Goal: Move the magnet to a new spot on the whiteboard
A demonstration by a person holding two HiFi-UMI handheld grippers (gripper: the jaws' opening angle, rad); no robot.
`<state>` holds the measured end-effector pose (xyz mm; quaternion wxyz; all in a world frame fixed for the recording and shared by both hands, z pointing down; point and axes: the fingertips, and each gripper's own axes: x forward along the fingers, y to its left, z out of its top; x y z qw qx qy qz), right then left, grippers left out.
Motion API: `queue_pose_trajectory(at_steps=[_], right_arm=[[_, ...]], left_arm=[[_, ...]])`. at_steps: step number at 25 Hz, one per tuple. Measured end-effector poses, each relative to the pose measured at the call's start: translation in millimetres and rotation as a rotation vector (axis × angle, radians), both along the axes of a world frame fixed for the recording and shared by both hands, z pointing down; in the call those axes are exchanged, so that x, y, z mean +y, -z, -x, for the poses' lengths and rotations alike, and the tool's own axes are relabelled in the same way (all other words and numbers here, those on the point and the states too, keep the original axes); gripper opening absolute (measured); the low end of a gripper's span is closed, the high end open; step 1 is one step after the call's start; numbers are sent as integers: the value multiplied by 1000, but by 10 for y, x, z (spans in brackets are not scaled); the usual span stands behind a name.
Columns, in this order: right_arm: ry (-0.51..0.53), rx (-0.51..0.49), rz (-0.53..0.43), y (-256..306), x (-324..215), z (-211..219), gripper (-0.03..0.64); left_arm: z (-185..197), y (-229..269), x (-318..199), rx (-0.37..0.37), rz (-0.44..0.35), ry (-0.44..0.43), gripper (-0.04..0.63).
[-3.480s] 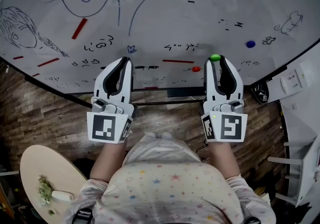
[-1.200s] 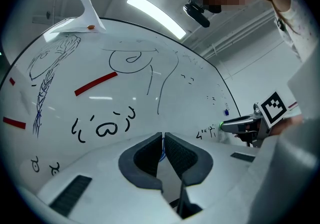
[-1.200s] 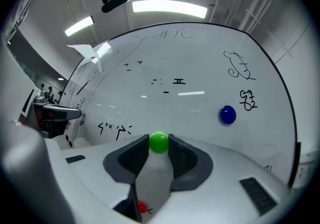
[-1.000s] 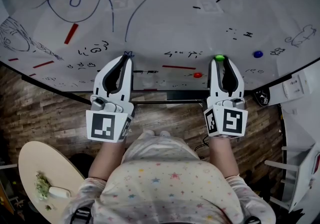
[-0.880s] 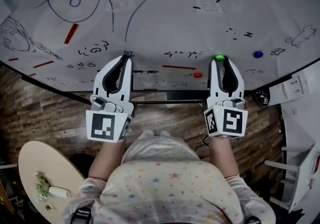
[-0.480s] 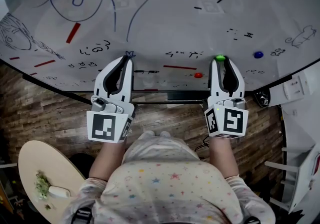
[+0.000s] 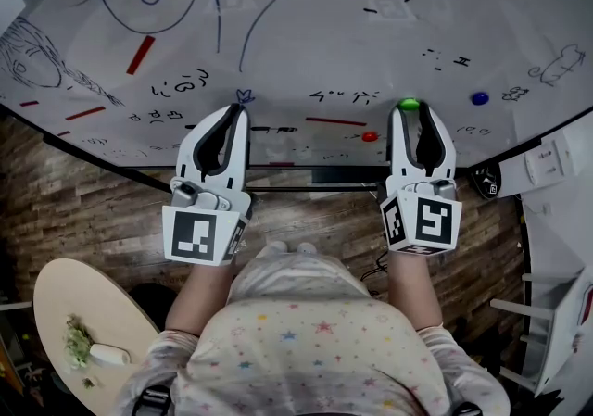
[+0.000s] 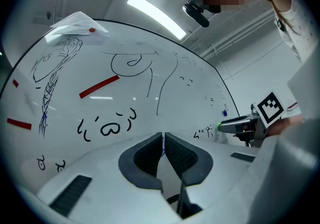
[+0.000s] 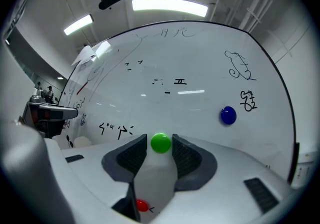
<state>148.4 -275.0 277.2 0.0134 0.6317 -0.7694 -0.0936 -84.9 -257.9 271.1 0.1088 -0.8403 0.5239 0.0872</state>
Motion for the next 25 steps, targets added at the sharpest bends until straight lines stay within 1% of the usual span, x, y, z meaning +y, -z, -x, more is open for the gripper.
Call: queue_pose_trajectory(at_steps=[3, 7, 9, 14, 17, 20, 25], right_arm=[[-4, 0, -2, 8, 21, 1, 153], [-2, -5, -7, 25, 48, 12, 155], [-3, -6, -9, 37, 65, 16, 155], [-3, -6, -11, 45, 105, 22, 153], [0, -5, -14, 45, 133, 22, 144], [1, -8, -15, 52, 162, 22, 133], [12, -18, -15, 40, 216, 19, 103]], left_arm=[[-9, 23, 27, 11, -18, -14, 26], [17, 4, 30, 8, 7, 3, 26], [-6, 34, 53, 14, -17, -16, 26], [-19, 57, 81, 20, -28, -29, 26], [-36, 48, 91, 12, -25, -37, 26], [-49, 57, 101, 22, -24, -41, 26], [-83, 52, 123, 19, -17, -46, 26]])
